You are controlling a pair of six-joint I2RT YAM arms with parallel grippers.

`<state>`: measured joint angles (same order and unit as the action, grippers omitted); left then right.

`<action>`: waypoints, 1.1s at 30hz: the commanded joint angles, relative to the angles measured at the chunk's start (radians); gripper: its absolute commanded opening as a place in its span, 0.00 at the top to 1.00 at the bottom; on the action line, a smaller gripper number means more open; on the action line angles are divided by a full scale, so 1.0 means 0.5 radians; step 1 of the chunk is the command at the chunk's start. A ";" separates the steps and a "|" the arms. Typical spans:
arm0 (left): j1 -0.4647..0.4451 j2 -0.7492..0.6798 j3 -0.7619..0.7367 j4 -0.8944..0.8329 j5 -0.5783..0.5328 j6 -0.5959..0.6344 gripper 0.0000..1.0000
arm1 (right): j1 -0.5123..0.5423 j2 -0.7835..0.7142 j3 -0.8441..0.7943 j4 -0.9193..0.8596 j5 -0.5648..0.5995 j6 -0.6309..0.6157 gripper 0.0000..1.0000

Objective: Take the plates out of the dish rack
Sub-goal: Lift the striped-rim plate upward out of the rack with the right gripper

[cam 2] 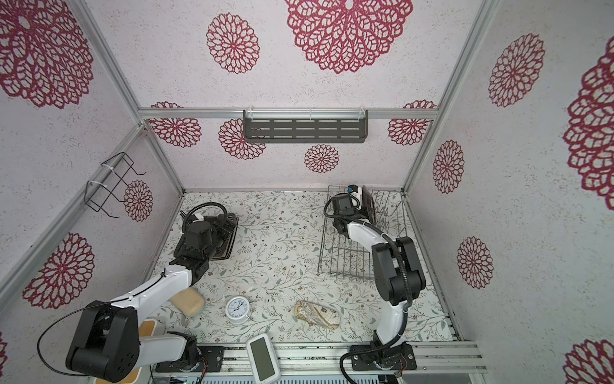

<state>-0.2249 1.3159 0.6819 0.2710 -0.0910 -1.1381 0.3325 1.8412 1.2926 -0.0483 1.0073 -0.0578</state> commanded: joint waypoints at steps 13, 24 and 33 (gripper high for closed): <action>-0.020 -0.039 0.052 0.021 0.004 0.003 0.02 | 0.024 -0.214 -0.036 0.380 0.186 -0.298 1.00; -0.020 -0.052 0.049 0.020 0.000 0.004 0.02 | 0.056 -0.212 -0.044 0.524 0.244 -0.476 1.00; -0.020 -0.055 0.053 0.021 0.002 0.006 0.02 | 0.077 -0.234 -0.022 0.556 0.254 -0.535 1.00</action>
<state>-0.2249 1.3144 0.6857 0.2714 -0.0906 -1.1381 0.3595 1.8095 1.2499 0.1085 1.0389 -0.2848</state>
